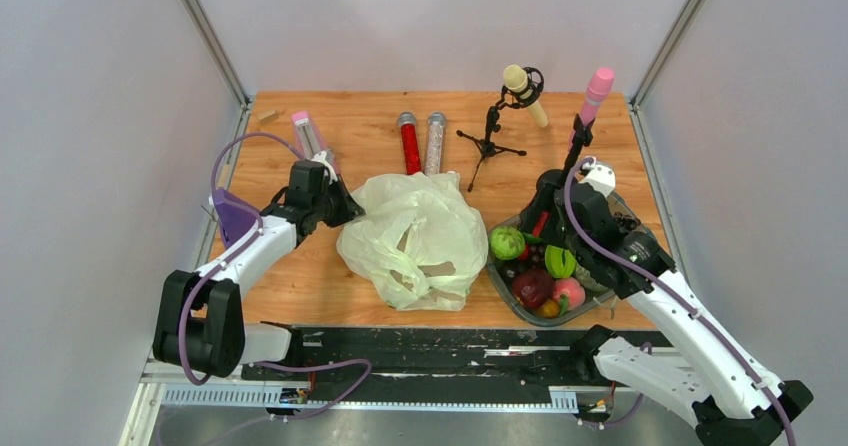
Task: Untie the knot of the plastic bag and take out the fruit
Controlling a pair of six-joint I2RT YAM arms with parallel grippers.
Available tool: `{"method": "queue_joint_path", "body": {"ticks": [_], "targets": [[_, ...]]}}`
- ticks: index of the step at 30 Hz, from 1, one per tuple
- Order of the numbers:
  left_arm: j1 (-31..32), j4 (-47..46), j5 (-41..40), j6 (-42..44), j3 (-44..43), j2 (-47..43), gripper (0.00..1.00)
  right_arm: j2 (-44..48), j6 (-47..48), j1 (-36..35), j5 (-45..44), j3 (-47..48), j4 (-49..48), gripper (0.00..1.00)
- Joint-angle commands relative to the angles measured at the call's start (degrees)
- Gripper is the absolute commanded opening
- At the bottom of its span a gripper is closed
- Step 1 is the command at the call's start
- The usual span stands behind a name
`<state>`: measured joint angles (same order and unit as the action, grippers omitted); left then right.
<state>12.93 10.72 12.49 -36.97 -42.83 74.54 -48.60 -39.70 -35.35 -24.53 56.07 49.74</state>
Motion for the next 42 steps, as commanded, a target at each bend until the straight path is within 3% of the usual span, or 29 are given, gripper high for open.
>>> {"method": "queue_joint_path", "body": {"ticks": [1, 16, 26, 42], "targets": [[-0.58, 0.08, -0.27, 0.58, -1.29, -1.3, 0.0, -0.9, -3.31, 3.69, 2.23, 0.01, 8.4, 0.65], [-0.71, -0.15, 0.5, 0.75, -0.87, -0.94, 0.0, -5.86, 0.0, 4.85, 9.37, -3.05, 3.16, 0.71], [-0.97, -0.3, 1.76, 1.08, -1.73, -1.21, 0.0, -5.83, -1.12, 4.94, 6.91, -2.59, 4.52, 1.0], [-0.97, 1.32, 8.57, 5.91, -10.61, -1.77, 0.0, -0.45, -1.08, 4.94, -2.86, 4.79, 9.37, 1.0]]}}
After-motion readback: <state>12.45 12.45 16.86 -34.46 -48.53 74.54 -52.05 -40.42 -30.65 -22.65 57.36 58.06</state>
